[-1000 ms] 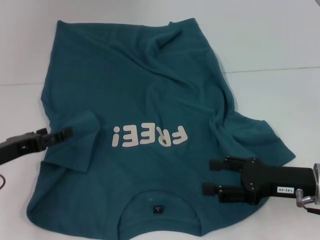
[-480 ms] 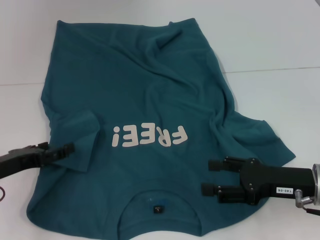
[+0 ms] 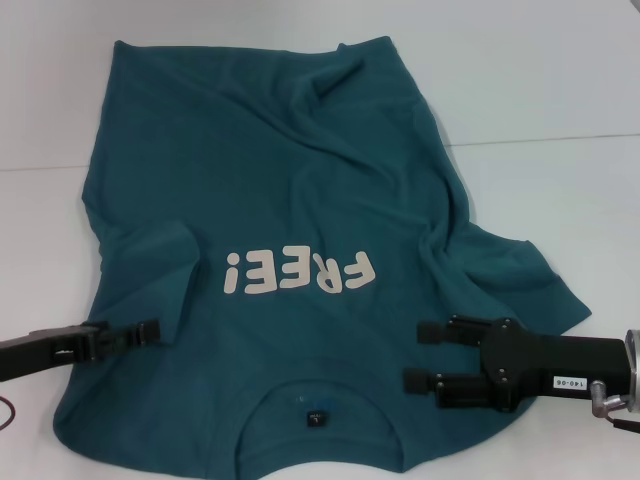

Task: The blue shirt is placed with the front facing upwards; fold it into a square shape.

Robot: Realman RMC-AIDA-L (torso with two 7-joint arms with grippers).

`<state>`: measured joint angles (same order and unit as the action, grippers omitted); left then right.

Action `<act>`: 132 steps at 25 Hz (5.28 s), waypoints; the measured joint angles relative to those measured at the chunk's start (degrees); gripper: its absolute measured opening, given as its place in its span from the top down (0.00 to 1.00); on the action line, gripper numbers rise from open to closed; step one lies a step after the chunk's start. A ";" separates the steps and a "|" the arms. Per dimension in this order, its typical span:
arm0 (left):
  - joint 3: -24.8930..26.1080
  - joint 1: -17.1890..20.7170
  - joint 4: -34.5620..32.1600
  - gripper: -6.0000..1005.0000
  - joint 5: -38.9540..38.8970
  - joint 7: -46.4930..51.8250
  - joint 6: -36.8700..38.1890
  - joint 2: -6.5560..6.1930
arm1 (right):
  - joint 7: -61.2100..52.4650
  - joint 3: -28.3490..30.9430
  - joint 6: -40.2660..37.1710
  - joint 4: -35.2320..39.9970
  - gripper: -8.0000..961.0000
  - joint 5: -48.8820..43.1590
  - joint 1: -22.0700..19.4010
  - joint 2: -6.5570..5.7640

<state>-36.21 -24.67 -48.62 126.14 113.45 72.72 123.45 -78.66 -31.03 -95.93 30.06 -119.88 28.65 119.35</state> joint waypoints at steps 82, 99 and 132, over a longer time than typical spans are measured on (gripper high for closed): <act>-1.29 -0.81 0.68 0.55 1.57 -1.18 -11.27 0.37 | 0.33 0.00 -0.32 -0.35 0.08 0.00 -0.70 -0.09; -1.49 -0.90 0.99 0.35 1.57 -1.73 -10.57 0.38 | 0.11 0.24 -0.43 -0.35 0.09 0.00 -0.79 -0.09; -2.11 -3.10 1.68 1.00 1.67 -0.65 -3.05 0.41 | 0.47 0.71 -0.58 -0.27 0.09 0.00 -0.88 -0.09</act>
<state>-38.32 -27.77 -46.95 127.80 112.80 69.68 123.86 -78.19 -30.32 -96.51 29.78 -119.88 27.77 119.26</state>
